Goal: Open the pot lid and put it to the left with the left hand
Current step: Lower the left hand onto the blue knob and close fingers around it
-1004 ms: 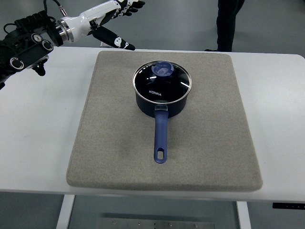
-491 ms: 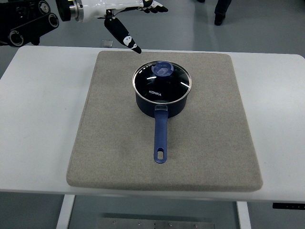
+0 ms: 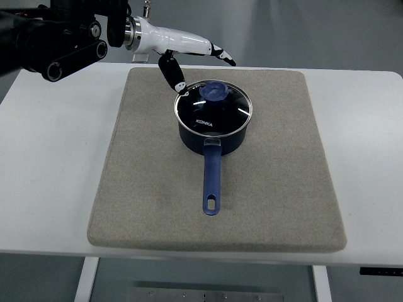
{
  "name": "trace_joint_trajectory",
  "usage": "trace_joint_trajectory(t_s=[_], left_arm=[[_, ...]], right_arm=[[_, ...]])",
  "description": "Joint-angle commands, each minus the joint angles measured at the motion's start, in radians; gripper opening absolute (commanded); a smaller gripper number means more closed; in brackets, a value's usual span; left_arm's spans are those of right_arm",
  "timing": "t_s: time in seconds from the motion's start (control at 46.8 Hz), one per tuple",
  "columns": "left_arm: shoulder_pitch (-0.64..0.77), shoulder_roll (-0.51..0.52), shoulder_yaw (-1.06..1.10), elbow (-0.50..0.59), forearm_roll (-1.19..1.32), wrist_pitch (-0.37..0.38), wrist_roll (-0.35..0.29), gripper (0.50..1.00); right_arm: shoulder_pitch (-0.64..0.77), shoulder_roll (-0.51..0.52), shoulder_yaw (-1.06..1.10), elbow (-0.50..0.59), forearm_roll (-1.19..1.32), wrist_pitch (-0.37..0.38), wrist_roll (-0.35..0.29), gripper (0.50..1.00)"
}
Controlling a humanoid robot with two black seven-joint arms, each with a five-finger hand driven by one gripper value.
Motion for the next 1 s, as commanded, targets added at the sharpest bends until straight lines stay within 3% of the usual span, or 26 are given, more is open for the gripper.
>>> trace_joint_trajectory(t_s=[0.0, 0.256, 0.534, 0.982], left_arm=[[0.001, -0.022, 0.001, 0.022, 0.015, 0.002, 0.000, 0.979], [0.012, -0.108, 0.019, 0.111, 0.021, 0.008, 0.000, 0.975], [0.017, -0.129, 0.050, 0.128, 0.024, 0.011, 0.000, 0.969], [0.021, -0.131, 0.064, 0.128, 0.044, 0.008, 0.000, 0.861]], right_arm=[[0.000, 0.000, 0.000, 0.000, 0.000, 0.000, 0.001, 0.917], [0.000, 0.000, 0.001, 0.000, 0.000, 0.000, -0.001, 0.917], [0.000, 0.000, 0.000, 0.000, 0.000, 0.000, 0.001, 0.917], [0.000, 0.000, 0.000, -0.001, 0.000, 0.000, 0.001, 0.917]])
